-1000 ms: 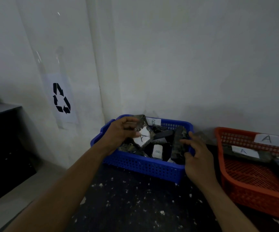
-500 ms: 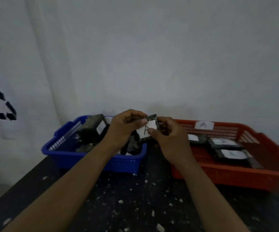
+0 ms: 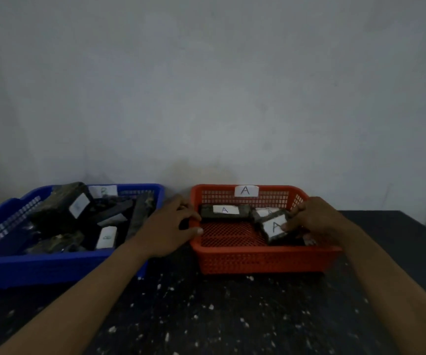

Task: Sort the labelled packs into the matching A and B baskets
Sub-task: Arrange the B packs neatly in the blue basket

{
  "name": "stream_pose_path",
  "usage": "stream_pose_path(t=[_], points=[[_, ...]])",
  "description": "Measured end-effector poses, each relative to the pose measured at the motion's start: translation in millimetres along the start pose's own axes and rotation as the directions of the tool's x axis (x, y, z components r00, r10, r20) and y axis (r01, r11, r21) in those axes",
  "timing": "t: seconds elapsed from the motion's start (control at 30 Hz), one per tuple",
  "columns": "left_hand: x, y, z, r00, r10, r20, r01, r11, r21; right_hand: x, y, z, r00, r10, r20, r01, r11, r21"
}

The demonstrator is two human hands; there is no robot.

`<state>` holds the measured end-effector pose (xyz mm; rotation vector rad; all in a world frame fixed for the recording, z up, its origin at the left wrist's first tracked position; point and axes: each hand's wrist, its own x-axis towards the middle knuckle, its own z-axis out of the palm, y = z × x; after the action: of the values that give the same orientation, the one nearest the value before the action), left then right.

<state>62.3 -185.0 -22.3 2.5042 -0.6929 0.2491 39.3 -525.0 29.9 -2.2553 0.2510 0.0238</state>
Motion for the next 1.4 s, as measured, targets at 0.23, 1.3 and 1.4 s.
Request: stream_pose_path(t=[0.23, 1.3, 1.4], points=[[-1, 0, 0, 0.998, 0.034, -0.045, -0.033, 0.999, 0.029, 4, -5, 6, 0.997, 0.022, 0.077, -0.022, 1.0, -0.011], [-1, 6, -1, 0.999, -0.002, -0.047, 0.003, 1.0, 0.016, 21, 29, 2, 0.996, 0.09, 0.004, -0.071, 0.816, -0.573], [-2, 6, -1, 0.998, 0.009, -0.056, -0.008, 1.0, 0.016, 20, 28, 1, 0.997, 0.068, -0.021, -0.067, 0.818, -0.572]])
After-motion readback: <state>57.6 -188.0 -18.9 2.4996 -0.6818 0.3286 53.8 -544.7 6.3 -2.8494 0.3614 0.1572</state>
